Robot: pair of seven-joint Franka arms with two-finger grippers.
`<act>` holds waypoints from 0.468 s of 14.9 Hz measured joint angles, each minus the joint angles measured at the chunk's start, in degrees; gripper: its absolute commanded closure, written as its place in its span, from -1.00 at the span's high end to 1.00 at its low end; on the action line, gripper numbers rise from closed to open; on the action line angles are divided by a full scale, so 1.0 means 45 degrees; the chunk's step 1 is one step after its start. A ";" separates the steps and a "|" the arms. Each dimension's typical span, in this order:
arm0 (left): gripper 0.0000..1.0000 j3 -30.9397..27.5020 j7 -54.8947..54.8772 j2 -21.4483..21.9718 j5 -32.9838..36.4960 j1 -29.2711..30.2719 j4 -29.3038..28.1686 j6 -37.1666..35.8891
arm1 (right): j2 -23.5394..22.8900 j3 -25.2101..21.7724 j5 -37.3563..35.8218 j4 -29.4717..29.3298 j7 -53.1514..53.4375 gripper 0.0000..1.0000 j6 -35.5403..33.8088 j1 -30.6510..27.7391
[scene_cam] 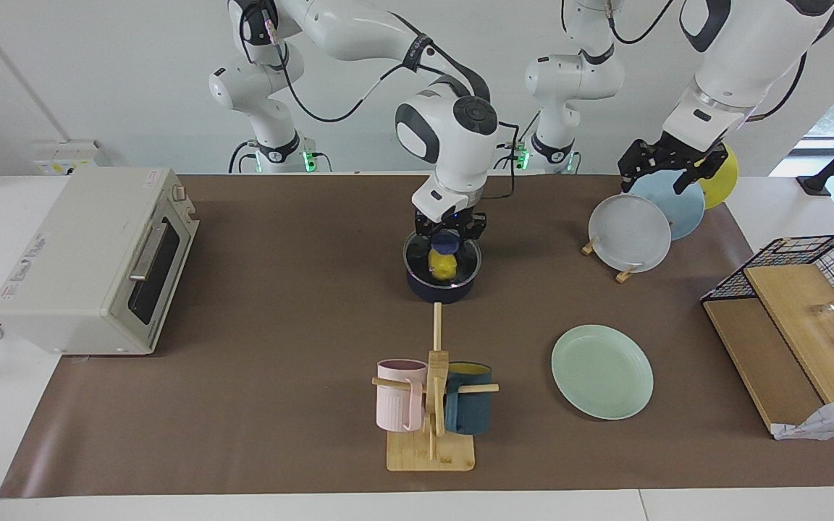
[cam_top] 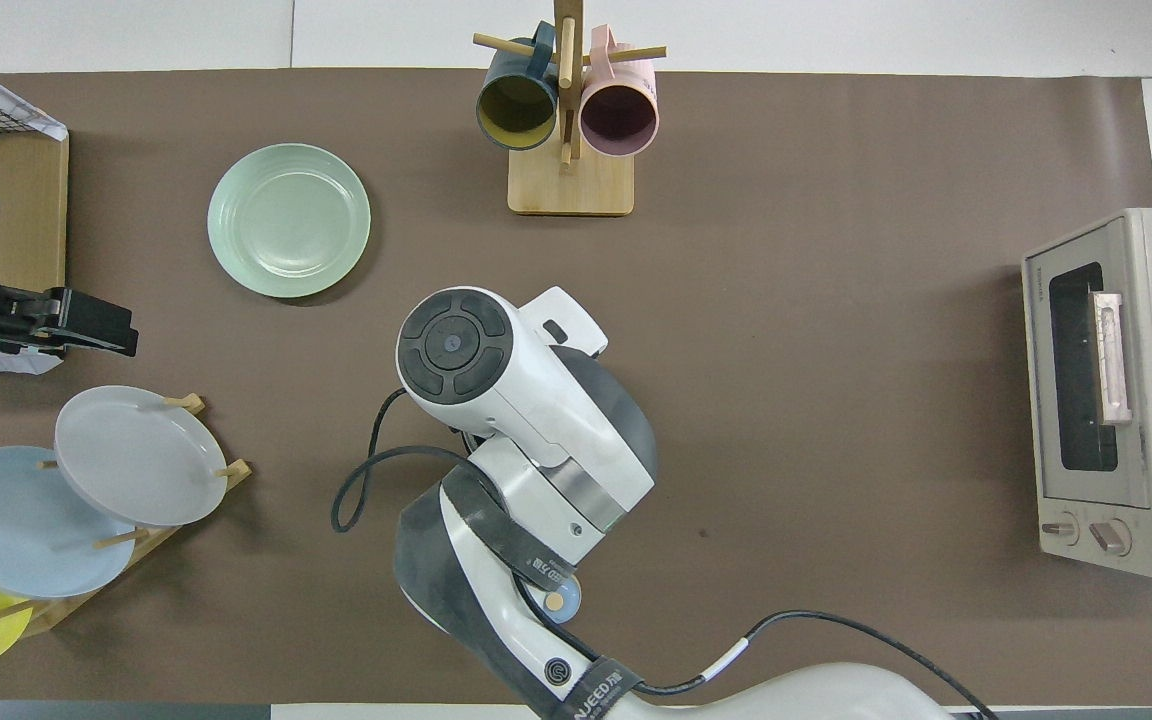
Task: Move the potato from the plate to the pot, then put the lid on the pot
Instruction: 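Carry the glass lid over the saucepan with the right gripper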
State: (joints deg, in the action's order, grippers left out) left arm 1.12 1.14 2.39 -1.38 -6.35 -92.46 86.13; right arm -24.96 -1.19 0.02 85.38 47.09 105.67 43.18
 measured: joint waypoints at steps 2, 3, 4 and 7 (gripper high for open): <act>1.00 0.0000 0.0000 -0.0001 0.0000 0.0000 -0.0007 -0.0016 | 0.0003 0.0015 0.0007 0.0018 0.0131 -1.00 0.0000 0.0012; 1.00 0.0002 0.0000 0.0000 -0.0001 0.0000 -0.0007 -0.0018 | 0.0006 0.0018 0.0013 0.0037 0.0164 -1.00 0.0000 0.0018; 1.00 0.0003 0.0000 0.0000 -0.0001 0.0000 -0.0009 -0.0018 | 0.0008 0.0020 0.0026 0.0053 0.0169 -1.00 0.0000 0.0025; 1.00 0.0004 0.0000 0.0000 -0.0001 0.0000 -0.0032 -0.0018 | 0.0010 0.0022 0.0058 0.0123 0.0185 -1.00 0.0000 0.0033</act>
State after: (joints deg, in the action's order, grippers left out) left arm 1.14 1.14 2.39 -1.38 -6.35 -92.60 86.05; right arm -24.92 -1.10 0.28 85.93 47.92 105.67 43.33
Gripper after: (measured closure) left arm 0.000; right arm 0.339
